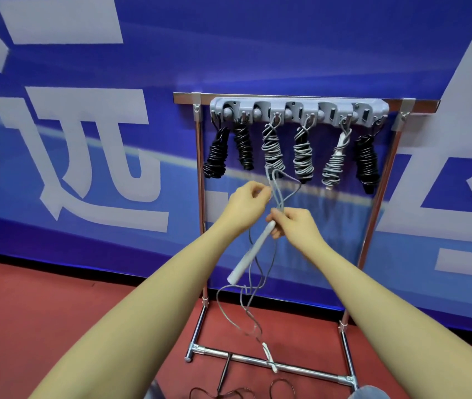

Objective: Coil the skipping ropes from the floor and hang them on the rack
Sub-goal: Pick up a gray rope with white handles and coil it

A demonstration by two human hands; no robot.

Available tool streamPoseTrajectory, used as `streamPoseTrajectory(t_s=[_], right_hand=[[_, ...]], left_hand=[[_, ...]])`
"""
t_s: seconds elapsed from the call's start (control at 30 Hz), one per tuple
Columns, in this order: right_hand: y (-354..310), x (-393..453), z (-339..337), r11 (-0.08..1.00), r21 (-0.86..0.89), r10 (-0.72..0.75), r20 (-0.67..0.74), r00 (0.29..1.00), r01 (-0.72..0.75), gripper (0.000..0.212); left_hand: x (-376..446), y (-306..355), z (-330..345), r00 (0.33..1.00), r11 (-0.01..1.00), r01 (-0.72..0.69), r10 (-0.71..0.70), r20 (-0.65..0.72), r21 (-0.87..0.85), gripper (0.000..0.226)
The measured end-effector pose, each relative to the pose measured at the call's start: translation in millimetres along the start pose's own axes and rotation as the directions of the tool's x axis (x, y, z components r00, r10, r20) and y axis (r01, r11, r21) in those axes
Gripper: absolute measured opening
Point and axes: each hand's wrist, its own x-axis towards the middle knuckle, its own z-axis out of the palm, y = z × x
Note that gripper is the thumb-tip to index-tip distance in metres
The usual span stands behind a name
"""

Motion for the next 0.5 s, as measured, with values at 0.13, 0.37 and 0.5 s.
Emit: streamPoseTrajectory(t_s=[0.13,0.37,0.5], right_hand=[[-10.1,7.5,-2.7,0.966,0.257,0.051,-0.074,0.996,-0.031,0.029],[-8.9,5.4,-8.6,0.979,0.166,0.121,-0.004,0.993,-0.119,0.042],[-19.0,6.7,-13.5,0.934,0.329,0.172,-0.067,0.983,-0.141,0.044]], left_hand=[[-20.0,-29.2,3.9,0.972,0.978,0.014,-0.063,0.228,0.209,0.048],[-21.6,-28.2,-0.4,0.987,0.969,-0.156,0.147,0.057,0.19,0.024],[-16.7,-45.0,2.9,0.983,0.937,-0.141,0.093,0.159,0.319,0.019]])
